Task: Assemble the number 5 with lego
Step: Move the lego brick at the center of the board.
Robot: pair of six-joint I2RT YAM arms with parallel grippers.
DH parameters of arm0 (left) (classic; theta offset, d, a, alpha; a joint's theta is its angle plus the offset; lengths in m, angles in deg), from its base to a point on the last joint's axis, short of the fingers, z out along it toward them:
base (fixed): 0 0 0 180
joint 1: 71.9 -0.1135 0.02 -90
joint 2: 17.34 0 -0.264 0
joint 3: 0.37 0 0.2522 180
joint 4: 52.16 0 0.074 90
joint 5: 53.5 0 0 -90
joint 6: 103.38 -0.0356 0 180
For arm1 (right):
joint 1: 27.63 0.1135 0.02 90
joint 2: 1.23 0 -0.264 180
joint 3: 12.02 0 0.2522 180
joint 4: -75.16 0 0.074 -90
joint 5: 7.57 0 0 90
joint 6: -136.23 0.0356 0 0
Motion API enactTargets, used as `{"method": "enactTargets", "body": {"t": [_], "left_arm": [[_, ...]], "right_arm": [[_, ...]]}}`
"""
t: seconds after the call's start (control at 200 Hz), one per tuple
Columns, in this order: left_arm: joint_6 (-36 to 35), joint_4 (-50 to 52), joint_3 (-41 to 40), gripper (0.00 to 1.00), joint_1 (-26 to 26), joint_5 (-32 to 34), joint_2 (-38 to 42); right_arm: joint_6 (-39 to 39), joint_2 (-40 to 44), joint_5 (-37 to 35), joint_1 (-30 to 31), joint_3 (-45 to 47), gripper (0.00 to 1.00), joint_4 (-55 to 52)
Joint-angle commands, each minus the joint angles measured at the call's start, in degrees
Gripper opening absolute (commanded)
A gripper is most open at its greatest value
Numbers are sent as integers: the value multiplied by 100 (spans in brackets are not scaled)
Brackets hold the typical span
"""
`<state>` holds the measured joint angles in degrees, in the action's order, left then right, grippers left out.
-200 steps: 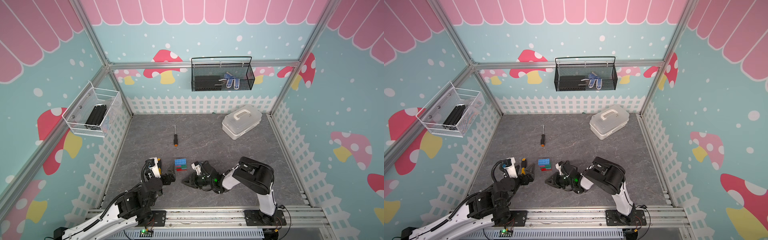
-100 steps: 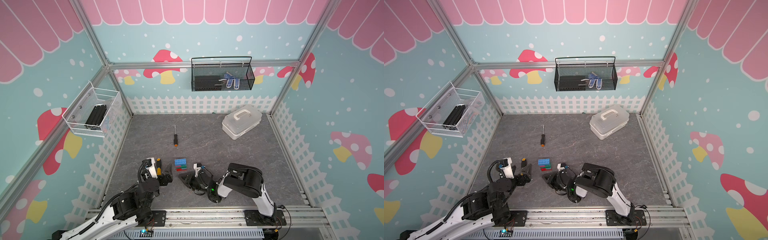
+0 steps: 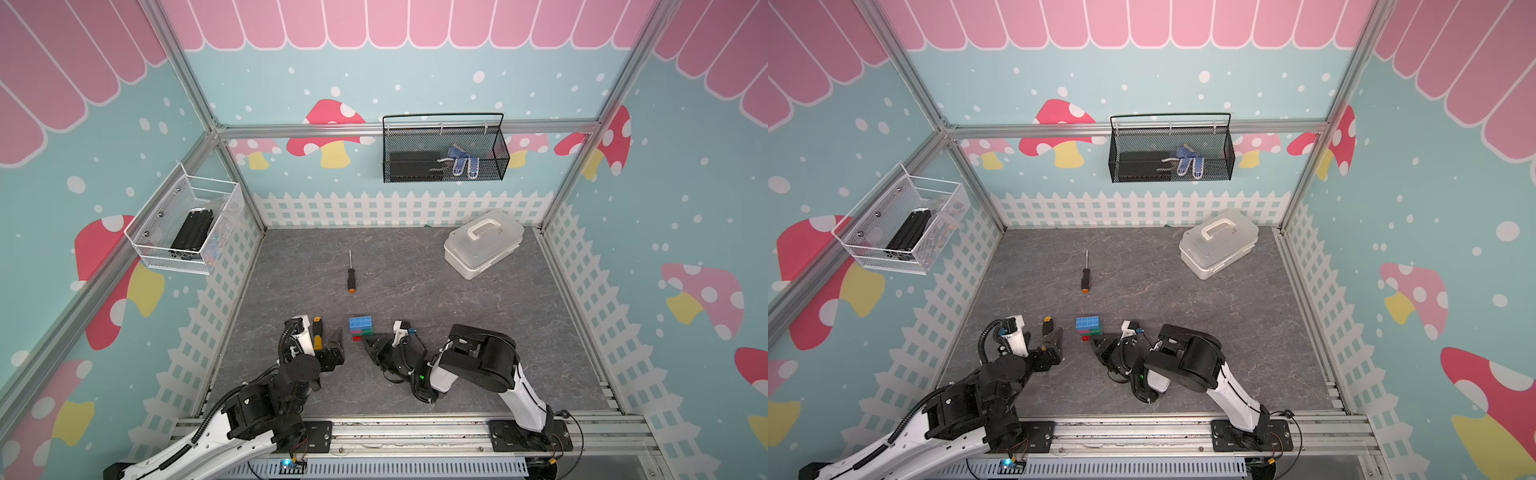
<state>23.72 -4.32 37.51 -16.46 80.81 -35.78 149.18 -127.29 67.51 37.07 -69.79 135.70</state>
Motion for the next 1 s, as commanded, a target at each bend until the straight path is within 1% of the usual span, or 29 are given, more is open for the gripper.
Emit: {"method": "enactTargets", "body": {"t": [0.0, 0.225, 0.335, 0.53, 0.63, 0.735, 0.846, 0.991], "left_arm": [[154, 118, -30, 95, -84, 8, -34], [216, 159, -132, 95, -138, -20, -12], [372, 152, -244, 95, -156, -18, 9], [556, 28, -433, 97, -165, -22, -46], [751, -139, -646, 97, -165, -11, -16], [886, -702, -971, 98, -165, -54, -5], [928, -1266, -1193, 99, -165, -107, -247], [894, -2185, -1303, 99, -148, -199, -1067]], "right_arm": [[857, -486, -183, -126, -58, 24, -715], [880, -814, -52, -333, -465, 24, -676], [915, -963, 67, -468, -605, 24, -580], [736, -1101, 399, -609, -872, 25, -482], [523, -734, 527, -601, -595, 26, -498], [243, -87, 558, -568, -21, 28, -529], [-11, 601, 534, -571, 673, 38, -503], [-293, 1293, 511, -657, 1371, 51, -646]]}}
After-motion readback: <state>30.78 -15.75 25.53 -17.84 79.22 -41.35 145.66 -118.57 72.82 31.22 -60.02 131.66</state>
